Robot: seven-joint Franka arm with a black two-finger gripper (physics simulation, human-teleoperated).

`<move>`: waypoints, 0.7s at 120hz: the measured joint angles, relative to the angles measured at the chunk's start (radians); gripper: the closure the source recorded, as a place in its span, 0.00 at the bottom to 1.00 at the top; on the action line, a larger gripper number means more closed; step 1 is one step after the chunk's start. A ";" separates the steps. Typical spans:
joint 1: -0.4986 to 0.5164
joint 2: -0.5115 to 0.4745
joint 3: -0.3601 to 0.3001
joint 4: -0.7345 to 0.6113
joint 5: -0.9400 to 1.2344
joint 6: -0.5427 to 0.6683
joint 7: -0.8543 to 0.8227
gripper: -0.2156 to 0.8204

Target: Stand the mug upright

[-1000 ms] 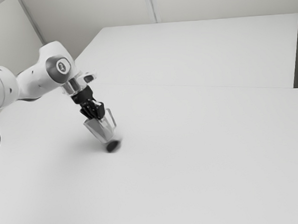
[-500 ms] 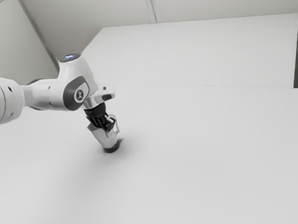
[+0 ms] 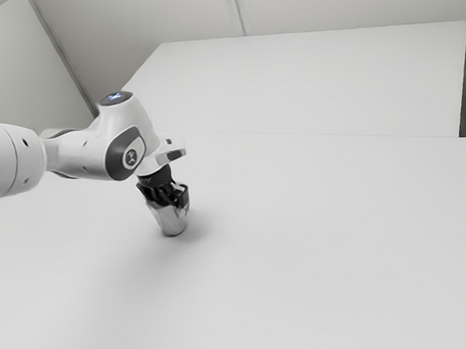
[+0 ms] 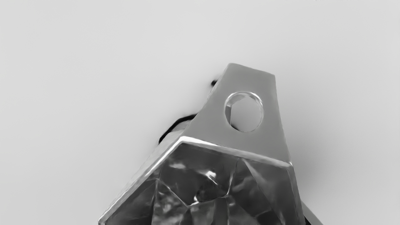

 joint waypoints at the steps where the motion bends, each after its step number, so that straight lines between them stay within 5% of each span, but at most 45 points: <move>1: 0.000 -0.001 0.000 0.000 0.000 0.000 -0.001 0.60; 32: -0.038 -0.064 -0.015 0.037 -0.003 -0.025 -0.022 0.33; 84: -0.040 -0.089 -0.012 0.345 0.086 -0.268 -0.043 0.22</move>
